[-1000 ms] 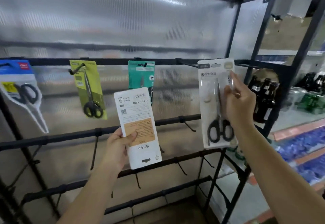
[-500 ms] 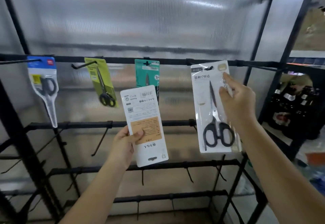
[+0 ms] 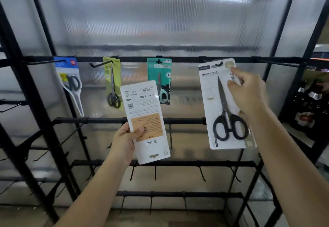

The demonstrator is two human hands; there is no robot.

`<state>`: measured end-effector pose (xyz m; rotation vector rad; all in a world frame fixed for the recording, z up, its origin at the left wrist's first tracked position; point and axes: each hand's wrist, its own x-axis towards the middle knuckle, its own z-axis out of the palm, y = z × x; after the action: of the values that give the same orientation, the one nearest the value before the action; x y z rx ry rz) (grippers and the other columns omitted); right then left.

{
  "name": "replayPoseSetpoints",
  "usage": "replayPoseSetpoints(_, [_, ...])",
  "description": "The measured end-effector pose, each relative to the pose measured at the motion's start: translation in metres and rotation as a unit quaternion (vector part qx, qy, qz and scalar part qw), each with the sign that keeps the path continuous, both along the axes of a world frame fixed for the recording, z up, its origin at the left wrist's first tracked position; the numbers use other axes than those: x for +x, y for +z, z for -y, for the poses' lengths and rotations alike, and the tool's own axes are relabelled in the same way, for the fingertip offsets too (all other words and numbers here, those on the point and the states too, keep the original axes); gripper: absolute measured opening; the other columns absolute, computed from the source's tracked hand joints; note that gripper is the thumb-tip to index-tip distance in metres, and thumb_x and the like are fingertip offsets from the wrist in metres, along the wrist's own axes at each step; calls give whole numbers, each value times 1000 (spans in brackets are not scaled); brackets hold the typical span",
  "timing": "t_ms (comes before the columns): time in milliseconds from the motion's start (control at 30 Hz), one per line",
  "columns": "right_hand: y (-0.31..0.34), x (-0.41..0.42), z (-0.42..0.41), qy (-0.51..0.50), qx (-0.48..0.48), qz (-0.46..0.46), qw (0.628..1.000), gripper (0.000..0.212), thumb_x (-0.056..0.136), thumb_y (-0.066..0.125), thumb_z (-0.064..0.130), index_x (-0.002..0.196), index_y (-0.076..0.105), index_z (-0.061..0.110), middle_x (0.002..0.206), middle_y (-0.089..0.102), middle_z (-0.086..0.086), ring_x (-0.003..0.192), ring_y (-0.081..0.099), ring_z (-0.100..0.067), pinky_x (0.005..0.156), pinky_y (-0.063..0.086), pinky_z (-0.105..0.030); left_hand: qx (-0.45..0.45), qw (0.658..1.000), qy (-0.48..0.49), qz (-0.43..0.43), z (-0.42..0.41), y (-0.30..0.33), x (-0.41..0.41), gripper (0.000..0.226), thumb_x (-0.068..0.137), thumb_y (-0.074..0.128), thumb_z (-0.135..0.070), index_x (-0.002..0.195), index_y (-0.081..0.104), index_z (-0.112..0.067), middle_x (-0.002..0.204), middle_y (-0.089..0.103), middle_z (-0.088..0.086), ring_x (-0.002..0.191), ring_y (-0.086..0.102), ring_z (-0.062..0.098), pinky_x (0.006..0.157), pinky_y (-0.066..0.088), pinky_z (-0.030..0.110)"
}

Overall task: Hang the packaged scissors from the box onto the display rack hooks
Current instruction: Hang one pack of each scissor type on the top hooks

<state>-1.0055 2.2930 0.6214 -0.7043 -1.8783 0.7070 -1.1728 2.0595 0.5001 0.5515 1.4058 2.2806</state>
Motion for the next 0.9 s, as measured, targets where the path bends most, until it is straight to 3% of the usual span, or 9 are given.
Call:
replayPoseSetpoints(133, [10,-16,-7,-5,6,34,999,47,91,46,4,137,46,16,133,54,-9,41,38,-4,36,34,-12,6,1000,7,4,-1,8,5,28,82,60,6,100,67,-14,96,75,1,85,72,19,62,58,28])
replayPoseSetpoints(233, [14,-31,-14,-4,-33,65,997,60,84,45,-1,140,42,21,129,54,-9,56,52,-8,50,40,-22,18,1000,6,12,-5,15,8,28,82,60,5,102,67,-14,97,75,2,86,72,20,62,58,28])
replayPoseSetpoints(367, [15,-53,-20,26,-45,141,989,67,82,44,-4,142,36,23,91,54,0,55,45,-11,45,37,-23,19,1000,0,15,-8,22,11,28,83,60,4,103,67,-14,101,74,3,92,71,23,70,58,35])
replayPoseSetpoints(433, [16,-62,-18,52,-39,192,979,65,84,49,-3,143,31,20,96,56,-7,65,50,-15,53,43,-23,11,1000,2,11,-9,26,14,28,82,61,5,101,69,-15,100,74,4,92,71,24,73,56,37])
replayPoseSetpoints(533, [12,-70,-12,57,-41,231,971,73,83,58,0,145,21,16,127,46,-17,105,53,-29,78,51,-33,7,1000,14,-20,-8,31,17,29,81,61,8,96,70,-15,94,75,1,87,72,19,70,58,31])
replayPoseSetpoints(667, [-11,-55,27,128,-17,132,983,41,92,55,23,130,44,13,120,55,-6,90,56,-13,62,41,-17,-10,983,69,-169,3,33,20,31,80,60,12,90,69,-16,83,74,-11,82,69,3,68,54,17])
replayPoseSetpoints(733, [-24,-40,48,278,-212,115,930,45,90,49,43,124,53,13,105,67,-4,87,65,-18,68,53,-26,-52,935,114,-330,9,34,21,33,80,61,14,88,70,-17,85,73,-12,85,65,-2,76,53,19])
replayPoseSetpoints(800, [-38,-28,58,419,-382,129,814,50,81,47,51,116,61,19,100,72,-9,91,69,-26,74,58,-37,-89,842,161,-507,12,33,21,36,73,61,21,88,72,-10,91,72,2,90,62,4,87,50,31])
replayPoseSetpoints(900, [-62,-22,57,489,-414,136,755,42,79,58,33,120,59,26,111,68,-11,96,67,-28,77,58,-37,-149,700,198,-670,7,28,21,29,64,60,19,77,75,-2,88,73,11,90,61,13,94,41,29])
